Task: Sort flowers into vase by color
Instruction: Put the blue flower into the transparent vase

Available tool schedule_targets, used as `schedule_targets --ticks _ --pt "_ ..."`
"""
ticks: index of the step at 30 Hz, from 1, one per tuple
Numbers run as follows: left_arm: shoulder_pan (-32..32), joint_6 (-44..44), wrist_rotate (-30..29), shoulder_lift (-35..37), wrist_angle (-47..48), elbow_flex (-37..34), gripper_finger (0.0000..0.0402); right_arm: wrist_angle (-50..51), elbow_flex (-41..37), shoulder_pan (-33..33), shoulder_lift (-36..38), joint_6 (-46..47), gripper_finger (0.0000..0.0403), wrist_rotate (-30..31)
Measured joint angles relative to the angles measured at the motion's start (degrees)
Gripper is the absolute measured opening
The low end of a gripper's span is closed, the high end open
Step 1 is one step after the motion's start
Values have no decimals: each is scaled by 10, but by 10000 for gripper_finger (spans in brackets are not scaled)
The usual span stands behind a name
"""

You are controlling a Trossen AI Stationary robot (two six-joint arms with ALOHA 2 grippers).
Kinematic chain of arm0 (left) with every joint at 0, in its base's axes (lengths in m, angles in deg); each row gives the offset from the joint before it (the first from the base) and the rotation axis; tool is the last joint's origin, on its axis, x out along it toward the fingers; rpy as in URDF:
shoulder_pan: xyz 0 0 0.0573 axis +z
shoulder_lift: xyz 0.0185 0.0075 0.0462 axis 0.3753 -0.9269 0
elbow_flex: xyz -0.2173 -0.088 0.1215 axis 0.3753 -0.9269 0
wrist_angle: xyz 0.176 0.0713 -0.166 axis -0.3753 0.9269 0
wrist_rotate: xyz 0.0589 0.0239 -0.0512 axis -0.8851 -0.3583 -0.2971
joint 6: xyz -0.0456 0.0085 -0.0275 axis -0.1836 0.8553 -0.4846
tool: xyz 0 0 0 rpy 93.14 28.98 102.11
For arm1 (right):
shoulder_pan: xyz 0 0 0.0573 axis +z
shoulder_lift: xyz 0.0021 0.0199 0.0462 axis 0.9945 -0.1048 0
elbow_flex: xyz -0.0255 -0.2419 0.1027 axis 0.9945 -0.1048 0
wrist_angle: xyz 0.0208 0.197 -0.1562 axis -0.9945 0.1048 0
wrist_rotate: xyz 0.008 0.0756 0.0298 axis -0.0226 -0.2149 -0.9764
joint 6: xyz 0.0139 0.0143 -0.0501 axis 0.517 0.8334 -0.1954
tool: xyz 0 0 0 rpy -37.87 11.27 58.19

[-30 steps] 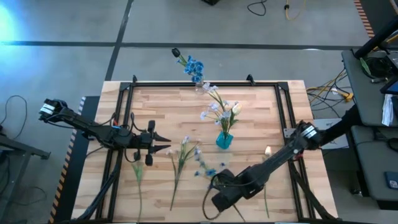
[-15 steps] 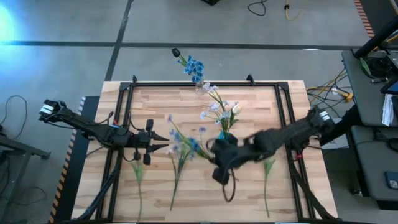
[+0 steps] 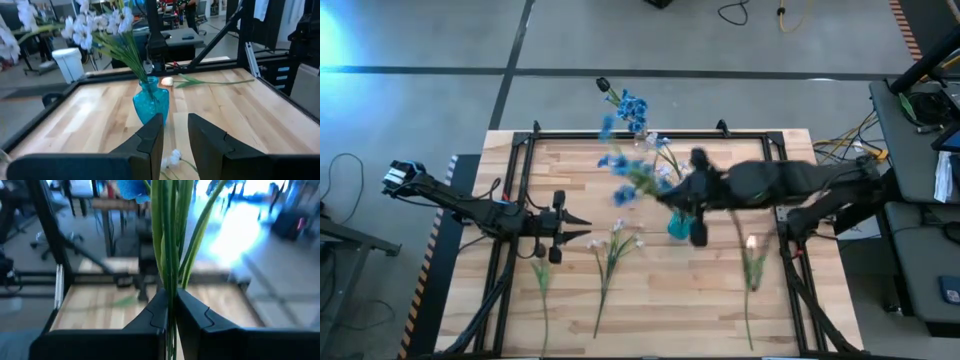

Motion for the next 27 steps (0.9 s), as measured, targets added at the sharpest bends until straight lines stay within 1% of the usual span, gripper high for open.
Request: schedule_targets --ticks 4,7,8,10,14,21,24,27 --pt "2 18 0 4 -14 0 75 -36 0 -35 42 -80 17 -1" --pt "7 27 0 3 -20 0 75 -45 -1 -82 64 -116 17 -6" --pt "9 31 0 1 -21 0 75 -45 -4 -103 70 -125 17 -21" --pt "19 37 0 -2 -25 0 75 -46 -14 -152 79 -128 17 -60" --pt "47 37 0 -7 -28 0 75 -60 -35 -261 84 -140 17 -157" --pt "75 34 0 -8 -36 -2 75 -193 -98 -429 71 -158 11 -336" --pt "76 36 0 -7 -37 -2 75 -257 -138 -478 57 -154 11 -384" --pt "76 37 0 -7 -40 -2 75 -316 -182 -517 41 -153 10 -415"
